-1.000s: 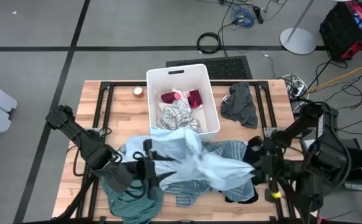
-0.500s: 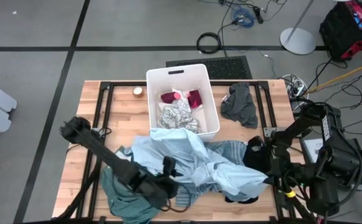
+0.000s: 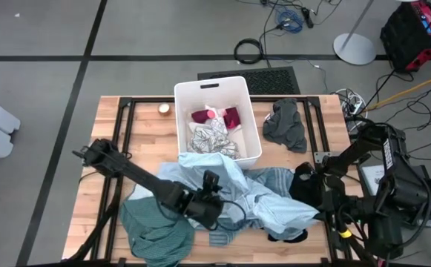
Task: Sort clothes
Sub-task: Put the light blue shirt into the white laundry bin
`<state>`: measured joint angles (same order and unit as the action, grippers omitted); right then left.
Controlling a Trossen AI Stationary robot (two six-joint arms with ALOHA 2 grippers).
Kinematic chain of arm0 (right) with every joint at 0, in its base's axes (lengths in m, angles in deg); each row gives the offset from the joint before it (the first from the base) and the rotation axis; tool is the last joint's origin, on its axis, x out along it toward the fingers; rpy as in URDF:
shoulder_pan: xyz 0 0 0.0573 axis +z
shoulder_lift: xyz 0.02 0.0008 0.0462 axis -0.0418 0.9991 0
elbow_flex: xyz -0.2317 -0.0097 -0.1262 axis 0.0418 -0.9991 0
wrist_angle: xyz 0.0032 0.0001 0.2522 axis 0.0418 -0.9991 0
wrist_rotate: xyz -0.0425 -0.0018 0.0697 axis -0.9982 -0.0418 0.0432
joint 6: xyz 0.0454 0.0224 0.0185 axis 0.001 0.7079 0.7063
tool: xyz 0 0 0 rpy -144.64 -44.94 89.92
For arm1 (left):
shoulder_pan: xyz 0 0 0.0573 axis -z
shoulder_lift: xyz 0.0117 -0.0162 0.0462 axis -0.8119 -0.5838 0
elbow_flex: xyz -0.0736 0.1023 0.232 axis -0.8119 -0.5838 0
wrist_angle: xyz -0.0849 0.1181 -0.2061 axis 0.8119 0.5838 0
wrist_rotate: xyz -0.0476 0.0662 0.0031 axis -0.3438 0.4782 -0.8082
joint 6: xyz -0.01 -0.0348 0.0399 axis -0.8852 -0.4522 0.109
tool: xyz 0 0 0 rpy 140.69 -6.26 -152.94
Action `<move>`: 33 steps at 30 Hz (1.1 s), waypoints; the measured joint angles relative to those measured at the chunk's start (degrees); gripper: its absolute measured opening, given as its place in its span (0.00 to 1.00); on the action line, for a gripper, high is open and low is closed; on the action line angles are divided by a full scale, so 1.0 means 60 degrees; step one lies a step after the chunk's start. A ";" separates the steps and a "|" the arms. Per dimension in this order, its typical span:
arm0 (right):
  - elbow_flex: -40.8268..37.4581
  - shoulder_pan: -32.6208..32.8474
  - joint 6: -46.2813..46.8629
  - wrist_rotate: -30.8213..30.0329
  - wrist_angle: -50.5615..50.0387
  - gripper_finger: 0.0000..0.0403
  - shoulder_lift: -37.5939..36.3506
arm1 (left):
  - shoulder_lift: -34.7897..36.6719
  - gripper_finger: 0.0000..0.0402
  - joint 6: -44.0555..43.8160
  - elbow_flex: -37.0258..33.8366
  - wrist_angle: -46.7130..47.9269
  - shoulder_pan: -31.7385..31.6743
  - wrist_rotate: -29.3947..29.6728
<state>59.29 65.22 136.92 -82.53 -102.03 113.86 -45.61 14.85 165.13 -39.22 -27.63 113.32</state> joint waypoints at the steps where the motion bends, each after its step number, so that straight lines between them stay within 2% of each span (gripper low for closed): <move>1: 0.0000 0.0000 -0.0002 0.0000 0.0000 0.00 0.0026 | -0.0036 0.45 0.0027 0.0000 0.0009 -0.0084 -0.0323; 4: 0.0000 0.0000 -0.0025 0.0012 0.0004 0.00 0.0089 | -0.0156 0.45 0.0113 0.0000 0.0085 -0.0200 -0.0911; 8: -0.0004 0.0000 -0.0096 0.0011 0.0002 0.00 0.0116 | -0.0513 0.45 0.0533 0.0000 0.0018 -0.0296 -0.0472; 12: -0.0004 0.0000 -0.0208 0.0007 0.0000 0.00 0.0132 | -0.0838 0.45 0.0316 0.0000 -0.0096 -0.0536 -0.0484; 15: -0.0004 0.0000 -0.0205 0.0009 0.0000 0.00 0.0132 | -0.0904 0.40 0.0276 0.0094 -0.0198 -0.0484 -0.0509; 17: -0.0004 0.0000 -0.0208 0.0007 0.0000 0.00 0.0132 | -0.0875 0.34 0.0242 0.0287 -0.0257 -0.0410 -0.0451; 22: -0.0004 0.0000 -0.0240 -0.0054 0.0000 0.00 0.0132 | -0.0769 0.05 0.0159 0.0837 -0.0008 -0.0204 0.0609; 28: -0.0004 0.0000 -0.0298 -0.0070 0.0004 0.00 0.0132 | -0.0748 0.01 -0.0383 0.2268 0.1675 0.0128 0.1339; 33: 0.0035 0.0000 -0.0886 -0.0905 0.0064 0.00 0.0129 | -0.0744 0.01 -0.0479 0.4514 0.3433 0.0937 0.3599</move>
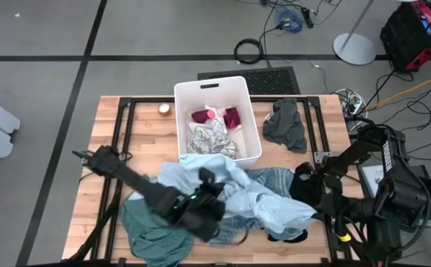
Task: Sort clothes
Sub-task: Put the light blue shirt into the white laundry bin
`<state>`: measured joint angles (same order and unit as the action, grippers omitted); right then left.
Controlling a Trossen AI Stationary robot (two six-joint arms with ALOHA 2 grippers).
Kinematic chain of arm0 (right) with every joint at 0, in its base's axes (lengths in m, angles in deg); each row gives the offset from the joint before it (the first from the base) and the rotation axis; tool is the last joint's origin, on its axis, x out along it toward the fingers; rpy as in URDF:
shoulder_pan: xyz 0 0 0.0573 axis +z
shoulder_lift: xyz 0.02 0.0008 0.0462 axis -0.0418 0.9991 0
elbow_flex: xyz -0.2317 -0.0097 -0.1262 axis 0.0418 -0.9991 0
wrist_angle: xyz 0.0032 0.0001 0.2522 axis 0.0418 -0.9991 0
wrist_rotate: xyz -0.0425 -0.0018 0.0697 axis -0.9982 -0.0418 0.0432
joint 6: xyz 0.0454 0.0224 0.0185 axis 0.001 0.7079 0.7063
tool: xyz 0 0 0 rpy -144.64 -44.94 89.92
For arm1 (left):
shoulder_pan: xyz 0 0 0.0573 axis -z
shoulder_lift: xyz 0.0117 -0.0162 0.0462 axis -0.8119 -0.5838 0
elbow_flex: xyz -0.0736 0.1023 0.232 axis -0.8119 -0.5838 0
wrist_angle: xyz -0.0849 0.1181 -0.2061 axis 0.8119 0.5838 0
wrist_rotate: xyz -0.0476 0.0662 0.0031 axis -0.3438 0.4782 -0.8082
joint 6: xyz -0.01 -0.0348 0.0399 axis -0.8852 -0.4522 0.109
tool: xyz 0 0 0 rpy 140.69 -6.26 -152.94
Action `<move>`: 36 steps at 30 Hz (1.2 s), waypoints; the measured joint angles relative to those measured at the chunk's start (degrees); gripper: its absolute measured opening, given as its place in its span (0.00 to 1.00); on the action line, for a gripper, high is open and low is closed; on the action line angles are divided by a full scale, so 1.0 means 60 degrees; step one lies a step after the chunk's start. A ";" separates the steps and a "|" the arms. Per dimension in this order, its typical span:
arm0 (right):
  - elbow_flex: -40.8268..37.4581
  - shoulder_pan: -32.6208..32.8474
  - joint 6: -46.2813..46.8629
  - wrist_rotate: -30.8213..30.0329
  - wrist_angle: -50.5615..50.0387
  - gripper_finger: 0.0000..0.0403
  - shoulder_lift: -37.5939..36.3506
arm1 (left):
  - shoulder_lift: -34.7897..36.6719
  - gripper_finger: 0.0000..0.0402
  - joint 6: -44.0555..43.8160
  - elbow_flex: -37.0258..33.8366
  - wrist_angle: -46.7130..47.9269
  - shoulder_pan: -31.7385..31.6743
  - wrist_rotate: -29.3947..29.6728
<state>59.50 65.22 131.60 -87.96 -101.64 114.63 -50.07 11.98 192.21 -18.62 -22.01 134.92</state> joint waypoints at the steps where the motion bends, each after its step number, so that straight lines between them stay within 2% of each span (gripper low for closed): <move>1: 0.0064 0.0000 -0.0227 -0.0277 0.0082 0.00 0.0000 | 0.0000 0.01 0.0014 0.0529 0.0226 0.0192 0.0472; 4: 0.0434 0.0010 -0.1470 -0.1401 0.0686 0.00 0.0001 | 0.0000 0.01 0.0472 0.2052 0.0353 0.0694 0.1734; 7: 0.1017 0.0184 -0.3443 -0.2828 0.1455 0.00 0.0000 | 0.0007 0.00 0.1112 0.3416 0.0198 0.1112 0.2594; 12: 0.2425 0.0333 -0.7782 -0.5289 0.3368 0.00 -0.0005 | 0.0945 0.00 0.4430 0.3054 -0.3763 0.1577 0.3844; 15: 0.3301 0.0322 -1.1113 -0.6128 0.5289 0.00 -0.0018 | 0.1292 0.00 0.6585 0.3232 -0.6407 0.1644 0.4180; 19: 0.4141 -0.0007 -1.6181 -0.6371 0.8851 0.00 -0.0029 | 0.1547 0.00 0.9011 0.3393 -0.9737 0.1422 0.3813; 22: 0.4604 -0.0482 -1.9970 -0.5751 1.1922 0.00 -0.0031 | 0.1826 0.00 1.0247 0.3376 -1.1506 0.1049 0.3081; 24: 0.4776 -0.0838 -2.1836 -0.5281 1.3938 0.00 -0.0045 | 0.1985 0.00 1.0683 0.3381 -1.2675 0.0801 0.2605; 27: 0.4776 -0.1246 -2.4387 -0.4674 1.6407 0.00 -0.0113 | 0.2159 0.00 1.0883 0.3399 -1.3349 0.0589 0.1450; 30: 0.4761 -0.1397 -2.5637 -0.4544 1.7977 0.00 -0.0183 | 0.2196 0.00 1.0938 0.3395 -1.3633 0.0557 0.0908; 33: 0.4770 -0.1392 -2.5346 -0.4707 1.7212 0.00 -0.0302 | 0.2197 0.00 1.0993 0.3389 -1.3224 0.0634 0.1011; 36: 0.4763 -0.1295 -2.3982 -0.5118 1.5724 0.00 -0.0285 | 0.2195 0.00 1.0349 0.3391 -1.1703 0.0843 0.1479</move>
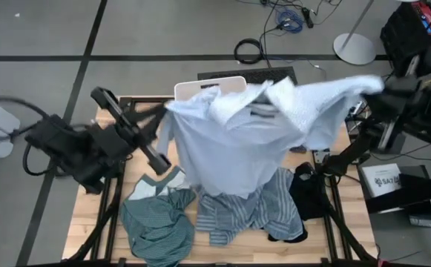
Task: Sort clothes
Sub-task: Put the light blue shirt into the white laundry bin
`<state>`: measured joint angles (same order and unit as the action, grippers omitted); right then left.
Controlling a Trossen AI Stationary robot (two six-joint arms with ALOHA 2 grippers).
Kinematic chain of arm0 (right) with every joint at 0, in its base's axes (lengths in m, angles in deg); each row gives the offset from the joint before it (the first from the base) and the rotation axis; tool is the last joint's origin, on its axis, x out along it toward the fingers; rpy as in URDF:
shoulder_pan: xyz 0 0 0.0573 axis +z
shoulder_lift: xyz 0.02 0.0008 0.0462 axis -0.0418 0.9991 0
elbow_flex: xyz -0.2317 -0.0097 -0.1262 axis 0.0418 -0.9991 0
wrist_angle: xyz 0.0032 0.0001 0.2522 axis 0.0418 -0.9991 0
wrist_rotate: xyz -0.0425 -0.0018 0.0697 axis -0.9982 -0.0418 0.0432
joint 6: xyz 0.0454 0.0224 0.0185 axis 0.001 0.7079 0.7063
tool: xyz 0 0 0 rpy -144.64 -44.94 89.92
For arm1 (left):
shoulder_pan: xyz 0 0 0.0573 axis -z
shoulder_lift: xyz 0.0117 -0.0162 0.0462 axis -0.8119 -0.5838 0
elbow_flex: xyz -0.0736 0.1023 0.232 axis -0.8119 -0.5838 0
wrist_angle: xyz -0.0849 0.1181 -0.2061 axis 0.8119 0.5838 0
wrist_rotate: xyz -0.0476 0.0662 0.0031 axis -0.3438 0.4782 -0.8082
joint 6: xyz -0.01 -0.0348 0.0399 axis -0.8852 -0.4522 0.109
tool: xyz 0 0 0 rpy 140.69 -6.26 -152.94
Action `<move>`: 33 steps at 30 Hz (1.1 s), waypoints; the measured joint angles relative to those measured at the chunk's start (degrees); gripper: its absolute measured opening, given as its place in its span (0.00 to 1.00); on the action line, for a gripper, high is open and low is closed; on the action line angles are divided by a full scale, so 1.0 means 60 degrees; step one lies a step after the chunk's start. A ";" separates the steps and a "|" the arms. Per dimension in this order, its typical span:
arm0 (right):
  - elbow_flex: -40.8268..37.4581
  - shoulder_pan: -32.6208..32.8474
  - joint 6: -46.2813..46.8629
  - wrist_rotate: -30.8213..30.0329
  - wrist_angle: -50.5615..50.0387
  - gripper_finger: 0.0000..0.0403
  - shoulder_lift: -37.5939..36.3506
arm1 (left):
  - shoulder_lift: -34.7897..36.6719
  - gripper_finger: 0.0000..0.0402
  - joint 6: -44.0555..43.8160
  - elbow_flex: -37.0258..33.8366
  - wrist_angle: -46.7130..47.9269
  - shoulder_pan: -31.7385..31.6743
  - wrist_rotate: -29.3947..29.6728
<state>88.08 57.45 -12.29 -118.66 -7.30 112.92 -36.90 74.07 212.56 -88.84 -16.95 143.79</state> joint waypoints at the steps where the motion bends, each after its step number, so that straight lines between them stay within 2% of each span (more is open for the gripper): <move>1: -0.0045 0.0078 0.0695 -0.0160 -0.0745 0.00 0.0006 | -0.0028 0.00 -0.0405 0.0000 0.0701 0.0041 0.0176; 4: -0.0169 0.0166 0.3421 -0.0408 -0.3734 0.00 0.0054 | -0.0172 0.00 -0.1925 -0.0008 0.2839 0.0165 0.0408; 7: -0.0311 0.0197 0.7553 -0.0174 -0.7205 0.00 0.0098 | -0.0315 0.00 -0.4224 -0.0022 0.4822 0.0293 0.0093; 9: -0.0420 0.0437 1.0684 0.0511 -0.9619 0.00 0.0038 | -0.0382 0.00 -0.6122 -0.0018 0.6362 0.0523 -0.0415; 11: -0.0636 0.0740 1.3760 0.1625 -1.1574 0.00 0.0054 | -0.0501 0.00 -0.7966 -0.0028 0.7774 0.0791 -0.1094; 13: -0.1090 0.0963 1.5728 0.2605 -1.2691 0.00 0.0253 | -0.0735 0.00 -0.9371 -0.0118 0.8682 0.1084 -0.1812; 15: -0.1722 0.1278 1.6292 0.3178 -1.2752 0.00 0.0538 | -0.1091 0.00 -0.9921 -0.0217 0.8950 0.1479 -0.2316; 17: -0.2392 0.1559 1.6294 0.3474 -1.2197 0.00 0.0851 | -0.1474 0.00 -0.9889 -0.0266 0.8897 0.1847 -0.2250; 19: -0.2896 0.1629 1.6162 0.3211 -1.1702 0.00 0.0986 | -0.1749 0.00 -0.9895 -0.0266 0.8875 0.2097 -0.1603; 21: -0.3397 0.1590 1.6516 0.2790 -1.1904 0.00 0.0953 | -0.1979 0.00 -1.0144 -0.0244 0.9112 0.2131 -0.0976; 24: -0.4370 0.0981 1.8317 0.2818 -1.3265 0.00 0.0944 | -0.2340 0.00 -1.1256 -0.0233 1.0397 0.1705 -0.0833; 27: -0.5631 0.0231 1.9992 0.3497 -1.4063 0.00 0.0825 | -0.2749 0.00 -1.3289 -0.0248 1.2304 0.0998 -0.1055; 30: -0.7063 -0.0440 2.0496 0.4151 -1.3539 0.00 0.0610 | -0.3241 0.00 -1.4642 -0.0240 1.3443 0.0402 -0.1062; 33: -0.8720 -0.1003 2.0243 0.5199 -1.1933 0.00 0.0469 | -0.3893 0.00 -1.4906 -0.0309 1.3682 -0.0030 -0.1764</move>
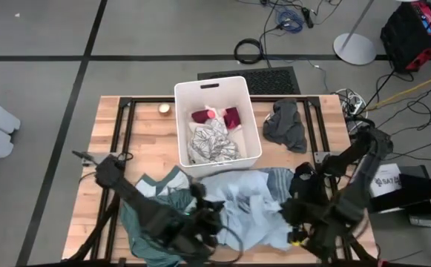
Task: Sort clothes
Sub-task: Put the light blue shirt into the white laundry bin
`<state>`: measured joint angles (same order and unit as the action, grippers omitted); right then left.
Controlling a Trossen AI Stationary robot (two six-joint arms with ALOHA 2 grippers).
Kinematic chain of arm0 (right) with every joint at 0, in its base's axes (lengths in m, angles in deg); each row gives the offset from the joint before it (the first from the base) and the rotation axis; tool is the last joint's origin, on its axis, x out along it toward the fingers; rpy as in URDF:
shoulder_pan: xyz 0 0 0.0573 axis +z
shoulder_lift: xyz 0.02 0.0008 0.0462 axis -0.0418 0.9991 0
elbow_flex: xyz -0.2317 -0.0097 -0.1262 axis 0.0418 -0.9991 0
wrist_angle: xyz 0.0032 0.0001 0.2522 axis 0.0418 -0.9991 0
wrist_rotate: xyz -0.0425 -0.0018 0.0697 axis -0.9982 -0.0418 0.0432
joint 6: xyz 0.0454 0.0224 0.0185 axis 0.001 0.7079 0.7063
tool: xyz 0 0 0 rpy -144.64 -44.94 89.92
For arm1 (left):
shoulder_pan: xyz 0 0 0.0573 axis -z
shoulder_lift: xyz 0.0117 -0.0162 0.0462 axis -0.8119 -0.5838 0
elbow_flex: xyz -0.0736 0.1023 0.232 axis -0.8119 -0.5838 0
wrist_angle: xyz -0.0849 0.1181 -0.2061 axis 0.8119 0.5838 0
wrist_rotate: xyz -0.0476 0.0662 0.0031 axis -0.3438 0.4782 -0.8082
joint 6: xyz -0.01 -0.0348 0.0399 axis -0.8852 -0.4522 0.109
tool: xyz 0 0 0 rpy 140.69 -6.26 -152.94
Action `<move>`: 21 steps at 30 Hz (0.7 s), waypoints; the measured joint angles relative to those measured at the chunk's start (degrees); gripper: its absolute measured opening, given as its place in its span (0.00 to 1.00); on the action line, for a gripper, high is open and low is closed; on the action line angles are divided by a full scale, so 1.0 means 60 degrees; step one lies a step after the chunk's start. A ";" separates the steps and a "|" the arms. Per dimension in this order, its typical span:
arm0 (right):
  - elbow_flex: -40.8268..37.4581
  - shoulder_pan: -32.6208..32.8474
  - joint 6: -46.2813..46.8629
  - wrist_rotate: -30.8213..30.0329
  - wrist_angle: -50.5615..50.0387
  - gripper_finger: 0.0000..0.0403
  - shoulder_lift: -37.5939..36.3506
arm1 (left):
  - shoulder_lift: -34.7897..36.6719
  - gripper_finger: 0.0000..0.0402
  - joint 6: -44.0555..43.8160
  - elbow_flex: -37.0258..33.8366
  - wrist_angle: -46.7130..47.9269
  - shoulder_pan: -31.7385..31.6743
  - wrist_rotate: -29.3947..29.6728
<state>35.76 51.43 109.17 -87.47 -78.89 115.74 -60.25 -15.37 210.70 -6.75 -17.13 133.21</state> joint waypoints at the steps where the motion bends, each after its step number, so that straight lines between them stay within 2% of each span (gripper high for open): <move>1: -0.0558 -0.0185 -0.0265 0.0462 0.0768 0.00 -0.0103 | -0.0191 0.00 0.0005 -0.0095 0.0008 -0.0136 -0.0366; 4: -0.2137 -0.0710 -0.0989 0.1892 0.3302 0.00 -0.0428 | -0.0640 0.00 -0.0026 -0.0374 -0.0004 -0.0547 -0.1282; 6: -0.2940 -0.1036 -0.1373 0.2334 0.4407 0.00 -0.0535 | -0.0927 0.00 -0.0007 -0.0405 -0.0036 -0.0746 -0.1667; 12: -0.4196 -0.2393 -0.1669 0.2359 0.4529 0.00 -0.1048 | -0.1243 0.00 0.0001 -0.0527 0.0465 -0.1167 -0.2577; 16: -0.4524 -0.3178 -0.2375 0.2909 0.4962 0.00 -0.1245 | -0.0761 0.00 -0.0012 -0.1164 0.0635 -0.1180 -0.2832; 18: -0.4619 -0.3340 -0.2857 0.3156 0.5111 0.00 -0.1249 | -0.0131 0.00 -0.0117 -0.1570 0.0806 -0.1040 -0.2667; 21: -0.4625 -0.3563 -0.3512 0.3248 0.5474 0.00 -0.1300 | 0.0967 0.00 -0.0651 -0.2627 0.0566 -0.0929 -0.1768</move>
<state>8.01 30.05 88.09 -67.99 -46.05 107.94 -54.45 -19.28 194.94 -3.35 -22.70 122.60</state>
